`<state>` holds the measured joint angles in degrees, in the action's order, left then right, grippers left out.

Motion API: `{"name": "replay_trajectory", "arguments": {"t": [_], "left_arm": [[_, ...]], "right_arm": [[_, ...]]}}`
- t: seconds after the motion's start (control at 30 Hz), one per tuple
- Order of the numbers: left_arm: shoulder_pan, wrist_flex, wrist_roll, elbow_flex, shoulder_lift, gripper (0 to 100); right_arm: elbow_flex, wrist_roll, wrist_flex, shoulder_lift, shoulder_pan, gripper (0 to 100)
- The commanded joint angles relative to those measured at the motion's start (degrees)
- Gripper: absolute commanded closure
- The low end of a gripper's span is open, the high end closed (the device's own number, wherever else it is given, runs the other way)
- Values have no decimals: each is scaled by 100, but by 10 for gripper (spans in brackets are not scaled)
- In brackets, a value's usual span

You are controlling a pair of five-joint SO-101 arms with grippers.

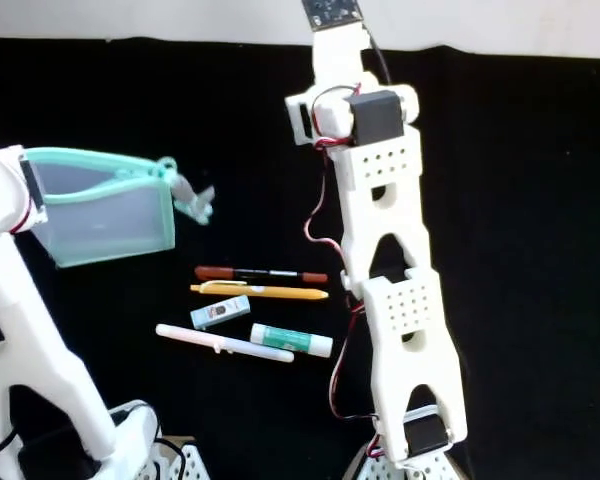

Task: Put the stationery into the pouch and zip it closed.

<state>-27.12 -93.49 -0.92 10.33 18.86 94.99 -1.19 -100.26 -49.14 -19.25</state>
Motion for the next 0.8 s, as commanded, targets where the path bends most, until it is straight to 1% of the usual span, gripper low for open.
{"name": "replay_trajectory", "arguments": {"t": [0.0, 0.13, 0.17, 0.23, 0.27, 0.5, 0.6, 0.77], "left_arm": [[-4, -9, 44, -127, -4, 902], [-4, -9, 44, -127, -4, 907], [-4, -9, 44, -127, -4, 924], [-4, -9, 44, -110, -4, 991], [-4, -9, 44, -110, -4, 996], [-4, 18, 18, -48, 13, 994], [-4, -9, -26, 242, 13, 994], [-4, 35, -659, 620, -40, 994]], "right_arm": [[611, 70, -22, 75, 66, 724], [611, 70, -22, 75, 66, 724], [611, 70, -22, 75, 66, 724], [611, 70, -22, 75, 66, 724], [611, 70, -22, 75, 66, 724], [611, 70, -22, 66, 66, 724], [611, 70, -22, 66, 66, 724], [602, 70, -31, 66, 66, 724]]}}
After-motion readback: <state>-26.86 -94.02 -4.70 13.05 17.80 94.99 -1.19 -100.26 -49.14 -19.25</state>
